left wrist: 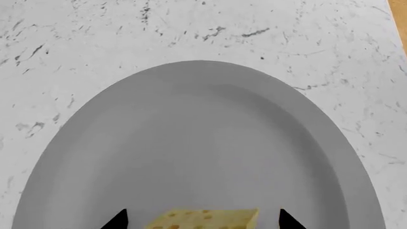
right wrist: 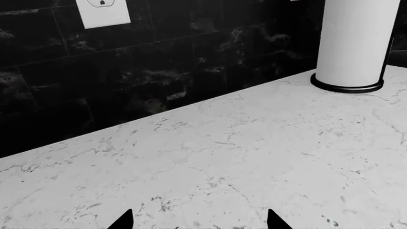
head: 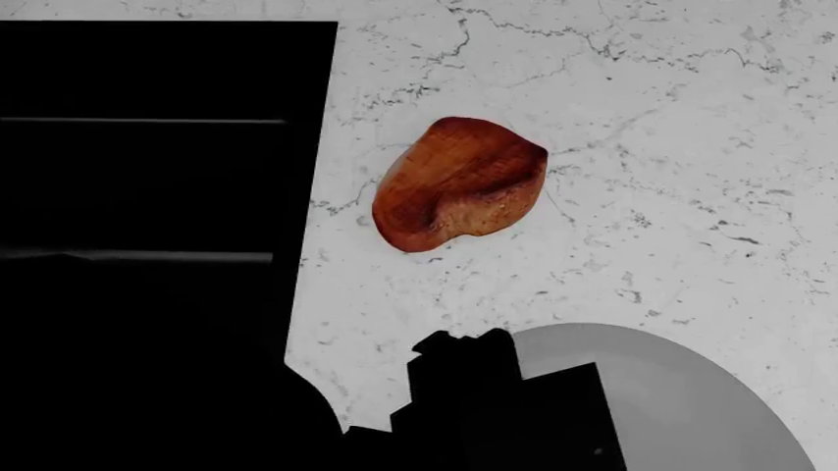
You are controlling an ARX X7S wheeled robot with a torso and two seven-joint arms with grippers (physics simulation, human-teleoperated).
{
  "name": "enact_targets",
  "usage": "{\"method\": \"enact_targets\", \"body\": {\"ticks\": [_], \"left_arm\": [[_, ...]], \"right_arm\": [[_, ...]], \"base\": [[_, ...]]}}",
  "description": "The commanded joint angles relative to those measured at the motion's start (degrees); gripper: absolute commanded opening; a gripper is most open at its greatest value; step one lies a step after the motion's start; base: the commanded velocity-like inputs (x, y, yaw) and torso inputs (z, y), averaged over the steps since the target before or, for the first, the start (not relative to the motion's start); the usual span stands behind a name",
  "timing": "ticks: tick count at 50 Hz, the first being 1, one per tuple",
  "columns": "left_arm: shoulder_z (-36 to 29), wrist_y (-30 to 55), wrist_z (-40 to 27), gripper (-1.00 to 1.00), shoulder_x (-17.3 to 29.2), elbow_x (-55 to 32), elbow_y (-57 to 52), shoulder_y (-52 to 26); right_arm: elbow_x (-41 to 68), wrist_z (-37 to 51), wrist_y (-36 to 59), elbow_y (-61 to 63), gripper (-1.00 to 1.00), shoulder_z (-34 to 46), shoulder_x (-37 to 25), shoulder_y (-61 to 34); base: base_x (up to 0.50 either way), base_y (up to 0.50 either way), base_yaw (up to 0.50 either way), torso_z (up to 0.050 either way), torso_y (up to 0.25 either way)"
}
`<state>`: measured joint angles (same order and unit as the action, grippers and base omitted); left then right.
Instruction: Pick the cheese from the sink and place it on the plate located on the counter
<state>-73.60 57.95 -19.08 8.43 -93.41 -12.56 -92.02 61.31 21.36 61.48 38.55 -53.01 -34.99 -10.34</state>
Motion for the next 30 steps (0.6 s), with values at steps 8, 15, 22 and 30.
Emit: {"method": "enact_targets", "body": {"ticks": [8, 15, 22, 30], "left_arm": [[-0.6, -0.3, -0.1, 1.00, -0.3, 0.0, -0.2, -0.1], [0.1, 0.0, -1.4, 1.00, -0.4, -1.8, -1.1, -1.5], [1.6, 0.8, -3.9, 1.00, 0.1, -5.5, -2.9, -4.3], [2.8, 1.2, -5.5, 1.00, 0.9, -8.6, -4.2, -6.5]], "right_arm": [[2.4, 1.4, 1.1, 1.1, 1.00, -1.7, -0.2, 0.6], [2.9, 1.4, 1.1, 1.2, 1.00, -2.4, -0.2, 1.0], [3.3, 1.8, 1.2, 1.6, 1.00, -2.5, 0.0, 1.3], [2.8, 1.7, 0.5, 1.1, 1.00, -1.3, 0.1, 0.7]], "base": [[0.00, 0.00, 0.00, 0.000, 0.000], [0.00, 0.00, 0.00, 0.000, 0.000], [0.00, 0.00, 0.00, 0.000, 0.000], [0.00, 0.00, 0.00, 0.000, 0.000]]}}
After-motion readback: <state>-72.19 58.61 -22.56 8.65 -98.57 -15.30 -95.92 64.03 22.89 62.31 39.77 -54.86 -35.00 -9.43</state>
